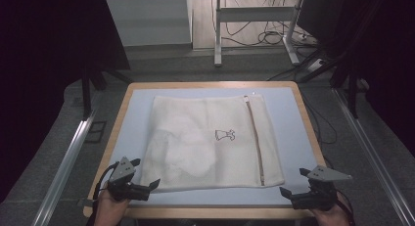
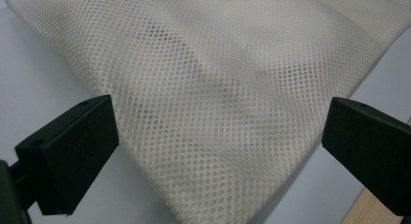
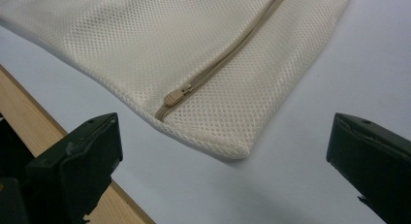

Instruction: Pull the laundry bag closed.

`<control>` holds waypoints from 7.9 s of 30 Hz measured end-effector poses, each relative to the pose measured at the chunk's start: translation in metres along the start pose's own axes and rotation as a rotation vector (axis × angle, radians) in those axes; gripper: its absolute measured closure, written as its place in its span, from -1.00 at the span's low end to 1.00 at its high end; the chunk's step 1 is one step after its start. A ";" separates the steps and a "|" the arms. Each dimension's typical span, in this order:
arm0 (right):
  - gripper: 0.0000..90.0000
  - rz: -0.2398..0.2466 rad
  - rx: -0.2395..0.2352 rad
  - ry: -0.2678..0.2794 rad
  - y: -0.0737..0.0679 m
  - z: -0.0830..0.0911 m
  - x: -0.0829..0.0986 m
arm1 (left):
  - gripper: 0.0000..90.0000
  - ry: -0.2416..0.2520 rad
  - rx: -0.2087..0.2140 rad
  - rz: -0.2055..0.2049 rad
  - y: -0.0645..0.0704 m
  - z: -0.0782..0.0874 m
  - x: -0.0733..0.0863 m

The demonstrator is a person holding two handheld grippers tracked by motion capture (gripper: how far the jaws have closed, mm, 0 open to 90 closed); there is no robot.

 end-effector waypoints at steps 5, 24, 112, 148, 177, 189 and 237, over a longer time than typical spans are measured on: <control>-1.00 0.008 0.008 -0.010 0.000 -0.001 0.001 | -1.00 -0.005 -0.007 -0.001 0.000 0.000 0.000; -1.00 0.036 0.060 -0.023 -0.002 -0.002 0.002 | -1.00 -0.020 -0.002 -0.006 0.001 -0.002 0.001; 0.80 0.364 0.043 -0.226 -0.037 -0.067 -0.028 | -1.00 -0.065 0.006 -0.041 0.005 -0.010 0.001; 0.89 0.330 0.027 -0.250 -0.027 -0.065 -0.028 | -1.00 -0.083 0.039 -0.070 0.020 -0.024 -0.009; 0.89 0.340 0.004 -0.200 -0.025 -0.065 -0.034 | -0.82 -0.077 0.241 -0.162 0.085 -0.103 -0.065; 0.89 0.344 -0.001 -0.198 -0.026 -0.065 -0.034 | -0.44 -0.067 0.341 -0.183 0.111 -0.134 -0.080; 0.87 0.311 0.010 -0.212 -0.024 -0.065 -0.033 | 0.61 -0.057 0.483 -0.267 0.179 -0.188 -0.113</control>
Point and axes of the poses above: each handheld gripper's, and its own axes: z roughly backward along the jaws, x roughly out of its underside, y roughly to its right, the point moved 2 cm from there along -z, roughly forward along the jaws, and after that the axes turned 1 degree about z, right-handed, at the moved point
